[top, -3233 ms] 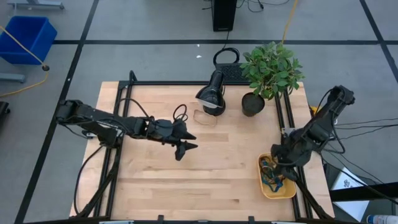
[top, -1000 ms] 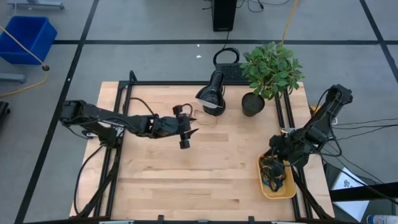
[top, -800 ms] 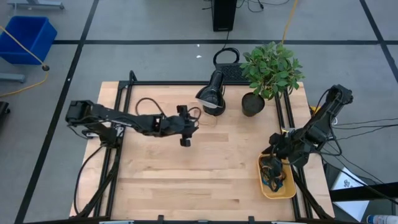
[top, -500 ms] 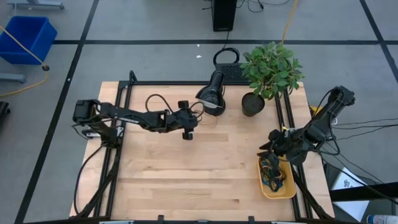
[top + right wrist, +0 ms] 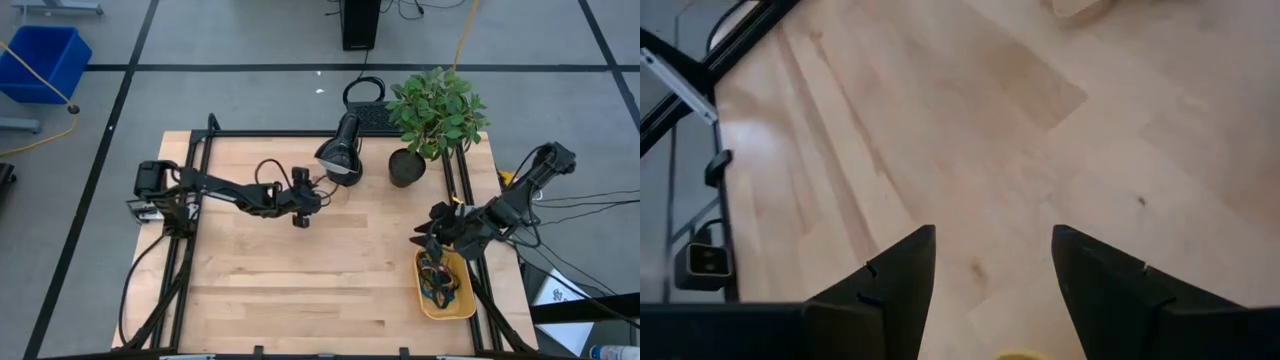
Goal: Pick and place rubber bands into bin
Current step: Put the brown rubber band into the yellow bin
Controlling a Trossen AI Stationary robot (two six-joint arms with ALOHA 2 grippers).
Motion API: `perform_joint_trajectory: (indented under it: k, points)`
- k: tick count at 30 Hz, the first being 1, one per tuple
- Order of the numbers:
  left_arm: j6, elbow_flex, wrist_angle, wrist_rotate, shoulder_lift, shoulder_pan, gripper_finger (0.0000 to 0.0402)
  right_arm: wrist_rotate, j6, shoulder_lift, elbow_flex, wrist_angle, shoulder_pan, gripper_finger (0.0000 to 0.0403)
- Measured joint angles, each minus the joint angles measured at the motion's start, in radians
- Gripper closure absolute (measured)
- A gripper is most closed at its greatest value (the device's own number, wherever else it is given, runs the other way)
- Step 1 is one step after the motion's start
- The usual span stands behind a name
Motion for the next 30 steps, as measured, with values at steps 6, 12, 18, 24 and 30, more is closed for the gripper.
perform_joint_trajectory:
  k: [6,12,18,24,30]
  points:
    - [0.0,0.0,0.022,-0.006,0.052,0.003,0.0199,0.003,-0.043,0.0,0.0,0.0,-0.041,0.0208]
    - [-0.061,0.0,0.051,0.122,0.093,0.039,0.0199,0.002,-0.063,0.0,0.0,-0.001,-0.07,0.0205]
    - [-0.079,0.0,0.068,0.152,0.117,0.073,0.0199,-0.001,-0.077,0.0,0.0,-0.001,-0.076,0.0206]
    - [-0.083,0.0,0.071,0.21,0.116,0.103,0.0199,-0.001,-0.079,0.0,0.0,-0.001,-0.076,0.0206]
    - [-0.086,0.0,0.064,0.234,0.116,0.107,0.0199,-0.001,-0.08,0.0,0.0,-0.003,-0.076,0.0206]
